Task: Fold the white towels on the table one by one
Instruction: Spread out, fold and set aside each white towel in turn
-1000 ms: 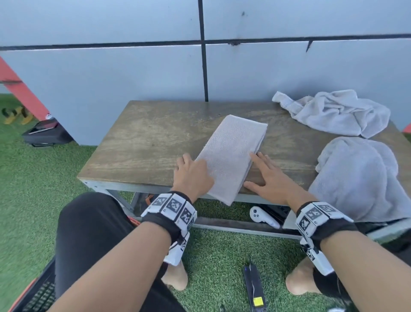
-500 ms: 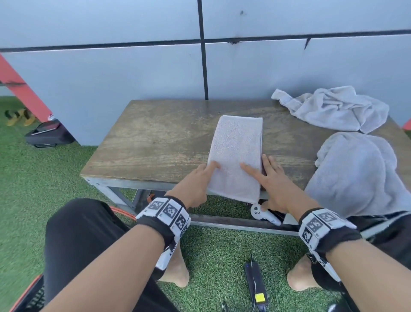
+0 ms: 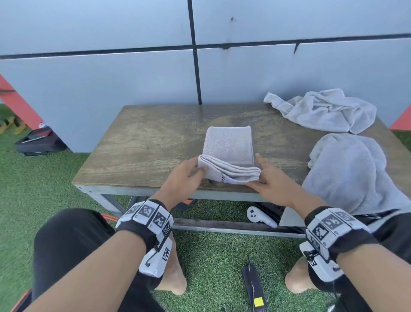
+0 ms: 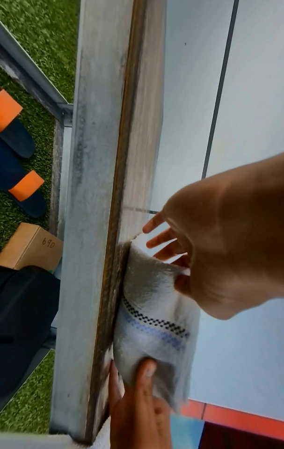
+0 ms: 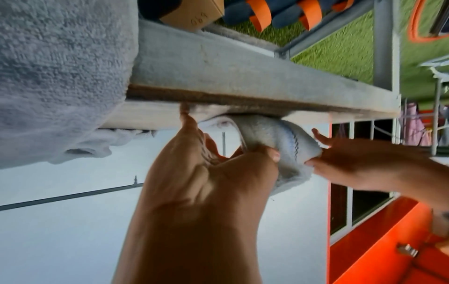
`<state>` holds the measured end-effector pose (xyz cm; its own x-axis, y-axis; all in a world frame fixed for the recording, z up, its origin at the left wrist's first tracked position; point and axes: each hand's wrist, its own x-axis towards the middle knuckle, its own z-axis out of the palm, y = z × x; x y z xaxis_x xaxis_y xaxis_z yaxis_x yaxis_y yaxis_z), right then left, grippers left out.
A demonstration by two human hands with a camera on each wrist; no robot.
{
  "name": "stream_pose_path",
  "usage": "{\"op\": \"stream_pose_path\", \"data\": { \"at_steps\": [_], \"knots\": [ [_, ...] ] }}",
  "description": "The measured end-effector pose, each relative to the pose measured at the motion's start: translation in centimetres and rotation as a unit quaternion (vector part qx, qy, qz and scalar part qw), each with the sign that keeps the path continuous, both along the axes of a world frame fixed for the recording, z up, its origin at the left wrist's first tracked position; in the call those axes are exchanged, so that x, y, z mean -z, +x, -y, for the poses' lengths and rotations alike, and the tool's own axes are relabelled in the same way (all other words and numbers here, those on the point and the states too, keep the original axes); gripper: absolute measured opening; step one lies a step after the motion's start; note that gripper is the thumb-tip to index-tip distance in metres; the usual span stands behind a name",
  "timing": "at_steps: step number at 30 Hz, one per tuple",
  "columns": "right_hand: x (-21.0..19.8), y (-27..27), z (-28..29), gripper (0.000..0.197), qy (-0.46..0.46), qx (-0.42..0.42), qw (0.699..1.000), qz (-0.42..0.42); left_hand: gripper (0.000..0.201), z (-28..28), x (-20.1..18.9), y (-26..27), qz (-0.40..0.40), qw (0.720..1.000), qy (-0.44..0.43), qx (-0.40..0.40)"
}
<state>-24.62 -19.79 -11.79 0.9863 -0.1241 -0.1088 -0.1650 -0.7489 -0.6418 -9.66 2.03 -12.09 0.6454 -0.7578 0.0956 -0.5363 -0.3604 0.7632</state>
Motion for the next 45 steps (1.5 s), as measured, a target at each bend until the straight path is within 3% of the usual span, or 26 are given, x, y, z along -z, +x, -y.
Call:
{"op": "stream_pose_path", "data": {
  "at_steps": [1,3,6,8,12,20,25,27,32,45],
  "knots": [
    [-0.5,-0.1,0.0,0.037,0.005,-0.016,1.000,0.014,0.022,0.0,-0.1,-0.3,-0.015,1.000,-0.023,-0.002],
    [-0.9,-0.2,0.0,0.025,0.035,0.009,0.999,0.018,0.023,0.2,-0.1,-0.6,-0.026,0.998,-0.059,-0.014],
    [-0.8,0.2,0.1,0.061,0.026,0.056,0.998,0.020,0.022,0.9,0.2,-0.7,-0.026,0.994,-0.084,-0.061],
    [-0.9,1.0,0.0,0.056,0.039,0.070,0.996,0.026,0.021,1.5,0.5,-0.3,-0.034,0.992,-0.080,-0.087],
    [-0.7,3.3,1.0,0.054,0.045,0.105,0.993,0.019,0.030,3.2,1.1,1.4,-0.053,0.992,-0.016,-0.112],
    [1.3,7.5,3.2,0.053,0.068,0.200,0.977,-0.034,0.033,7.6,2.1,4.0,0.019,0.972,0.159,-0.170],
    [1.2,9.3,4.6,0.047,0.020,0.207,0.978,0.001,0.033,9.6,0.9,6.1,0.076,0.977,0.099,-0.171],
    [1.8,9.9,5.1,0.048,-0.006,0.219,0.976,-0.002,0.034,10.1,1.5,6.5,0.086,0.975,0.112,-0.170],
    [4.3,10.3,4.6,0.052,-0.168,0.241,0.956,0.005,0.041,10.8,3.4,6.0,0.149,0.950,0.163,-0.220],
    [4.1,11.0,5.2,0.051,-0.162,0.291,0.943,-0.018,0.045,11.4,2.5,6.4,0.133,0.943,0.200,-0.232]
  ]
}}
